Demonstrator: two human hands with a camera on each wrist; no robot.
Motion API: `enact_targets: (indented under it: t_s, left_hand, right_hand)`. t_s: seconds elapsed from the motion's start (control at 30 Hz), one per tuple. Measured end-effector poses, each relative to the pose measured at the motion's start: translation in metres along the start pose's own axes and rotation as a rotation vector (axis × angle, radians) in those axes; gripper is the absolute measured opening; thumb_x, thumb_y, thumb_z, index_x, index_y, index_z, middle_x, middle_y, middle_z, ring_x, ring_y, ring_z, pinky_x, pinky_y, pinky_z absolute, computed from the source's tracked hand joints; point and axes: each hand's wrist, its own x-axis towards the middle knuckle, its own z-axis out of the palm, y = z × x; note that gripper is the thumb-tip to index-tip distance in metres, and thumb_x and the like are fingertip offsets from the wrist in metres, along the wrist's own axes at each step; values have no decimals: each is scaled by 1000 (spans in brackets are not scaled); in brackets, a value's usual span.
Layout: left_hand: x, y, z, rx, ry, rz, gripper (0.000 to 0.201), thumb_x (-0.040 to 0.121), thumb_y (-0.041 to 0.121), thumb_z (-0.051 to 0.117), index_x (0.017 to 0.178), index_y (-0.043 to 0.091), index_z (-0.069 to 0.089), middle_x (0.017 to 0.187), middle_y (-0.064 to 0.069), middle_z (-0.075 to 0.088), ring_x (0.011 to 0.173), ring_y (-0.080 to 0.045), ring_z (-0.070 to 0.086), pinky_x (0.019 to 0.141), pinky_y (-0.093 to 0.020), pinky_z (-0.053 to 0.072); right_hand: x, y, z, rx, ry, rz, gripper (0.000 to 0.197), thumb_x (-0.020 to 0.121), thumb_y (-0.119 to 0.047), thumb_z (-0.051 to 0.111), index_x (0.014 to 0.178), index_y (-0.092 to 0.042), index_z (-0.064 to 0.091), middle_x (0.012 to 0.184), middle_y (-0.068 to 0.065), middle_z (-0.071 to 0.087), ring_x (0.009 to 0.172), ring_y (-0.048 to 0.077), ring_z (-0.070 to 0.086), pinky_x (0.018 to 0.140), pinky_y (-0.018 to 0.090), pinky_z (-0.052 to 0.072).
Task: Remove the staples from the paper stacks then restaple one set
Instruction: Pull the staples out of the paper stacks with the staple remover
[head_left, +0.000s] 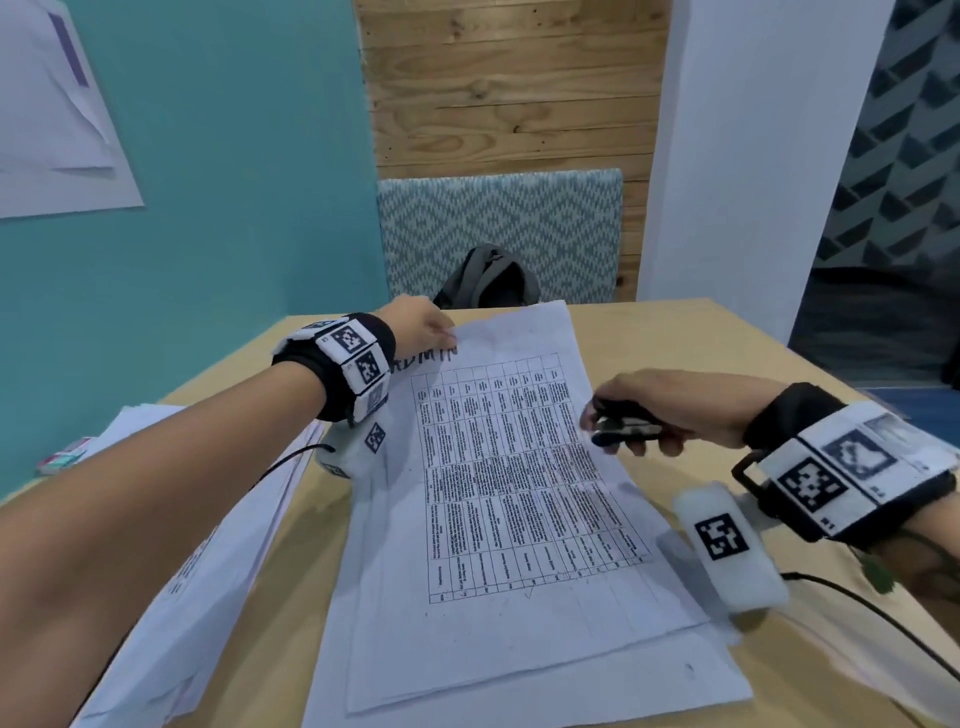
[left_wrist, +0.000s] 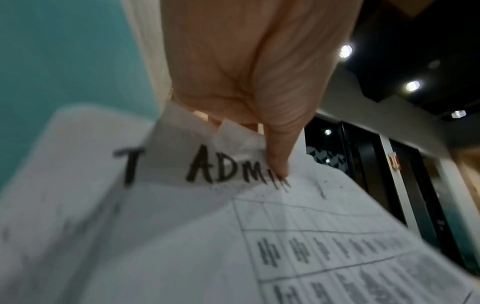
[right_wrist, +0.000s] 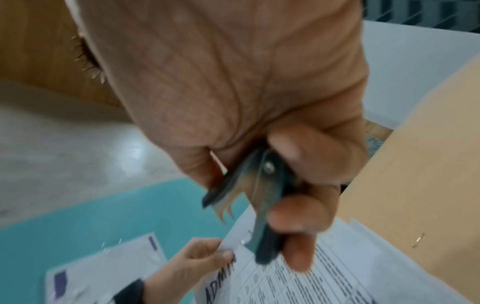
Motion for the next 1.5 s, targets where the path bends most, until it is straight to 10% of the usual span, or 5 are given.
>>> enact_targets:
  t_s: [0.27, 0.57, 0.8, 1.03, 1.5]
  left_hand:
    - [-16, 9, -35, -183, 229, 121, 15, 83, 25, 67, 73, 15, 63, 70, 0, 57, 73, -18, 50, 68, -33, 43]
    - [-33, 21, -49, -435, 389, 279, 12, 80, 18, 71, 79, 7, 71, 67, 11, 61, 64, 4, 53, 62, -10, 39]
    - [-40, -11, -43, -449, 648, 52, 50, 60, 39, 83, 104, 27, 62, 98, 12, 61, 103, -17, 57, 95, -42, 43]
    - [-58, -34, 15, -1303, 13, -392, 6, 85, 20, 62, 90, 20, 60, 81, 7, 65, 78, -12, 54, 66, -26, 37]
    - [-68, -17, -41, -1318, 509, 191, 37, 45, 45, 84, 76, 27, 77, 79, 13, 73, 79, -10, 62, 71, -21, 47]
  right_hand:
    - [4, -9, -22, 176, 282, -161, 82, 35, -79, 71, 80, -12, 52, 63, -4, 40, 47, 6, 31, 39, 14, 23]
    - [19, -25, -20, 226, 401, -257, 34, 64, -36, 76, 84, -11, 66, 69, 0, 54, 52, 7, 45, 42, 12, 32]
    - [31, -21, -23, 398, 375, -351, 62, 38, -51, 88, 83, -12, 70, 66, -2, 54, 47, 5, 48, 45, 14, 40]
    - [40, -17, -23, 455, 438, -429, 57, 41, -54, 84, 82, -18, 71, 62, -10, 62, 50, 6, 53, 48, 14, 43]
    - [-34, -71, -40, 376, 556, -823, 43, 60, -7, 80, 100, -15, 65, 66, -18, 65, 63, -4, 57, 57, 6, 42]
